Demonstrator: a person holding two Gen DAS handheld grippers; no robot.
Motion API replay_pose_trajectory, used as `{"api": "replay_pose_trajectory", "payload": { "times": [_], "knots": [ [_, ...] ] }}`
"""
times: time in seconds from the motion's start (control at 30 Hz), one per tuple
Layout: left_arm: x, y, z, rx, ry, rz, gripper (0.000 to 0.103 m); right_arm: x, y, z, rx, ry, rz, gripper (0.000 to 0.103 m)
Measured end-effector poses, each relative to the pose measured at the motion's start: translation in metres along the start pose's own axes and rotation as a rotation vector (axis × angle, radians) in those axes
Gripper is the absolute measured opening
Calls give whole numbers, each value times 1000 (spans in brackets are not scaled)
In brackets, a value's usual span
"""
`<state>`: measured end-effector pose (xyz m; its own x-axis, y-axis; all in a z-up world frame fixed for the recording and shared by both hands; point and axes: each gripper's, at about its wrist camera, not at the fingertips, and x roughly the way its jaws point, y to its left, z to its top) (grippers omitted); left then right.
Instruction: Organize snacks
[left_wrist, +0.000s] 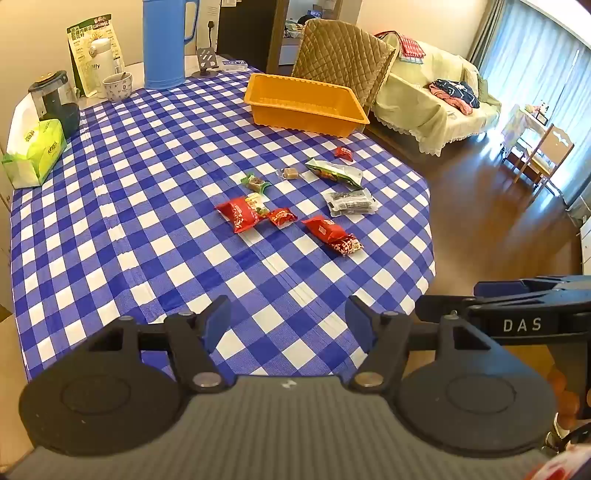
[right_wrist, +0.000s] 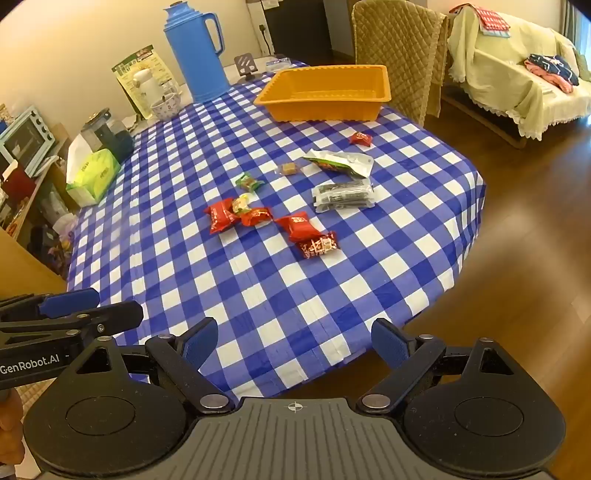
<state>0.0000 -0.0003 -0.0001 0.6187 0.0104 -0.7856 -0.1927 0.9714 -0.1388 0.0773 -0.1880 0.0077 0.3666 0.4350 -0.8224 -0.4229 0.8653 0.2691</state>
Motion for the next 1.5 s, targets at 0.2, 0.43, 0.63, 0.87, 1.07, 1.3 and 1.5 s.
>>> {"api": "replay_pose_trajectory", "payload": {
  "times": [0.2,0.43,0.63,0.87,1.07,1.3,1.5],
  "knots": [
    [-1,1,-1,-6,1,3,66,0,0,0,-1,1,2,90],
    [-2,5,-1,-9,3,-4,66,0,0,0,-1,5,-4,90],
    [-1,5,-1,-10,4,-2,66,0,0,0,-2,5,-5,90],
    [-1,5,-1,-10,5,-2,66,0,0,0,-2,5,-4,90],
    [-1,5,-1,-10,5,-3,66,0,0,0,-2,5,-5,90],
    [0,5,-1,-10,5,-3,66,0,0,0,-2,5,-5,90],
    [0,4,-1,-12,6,-2,66,0,0,0,-2,5,-5,90]
  ]
}}
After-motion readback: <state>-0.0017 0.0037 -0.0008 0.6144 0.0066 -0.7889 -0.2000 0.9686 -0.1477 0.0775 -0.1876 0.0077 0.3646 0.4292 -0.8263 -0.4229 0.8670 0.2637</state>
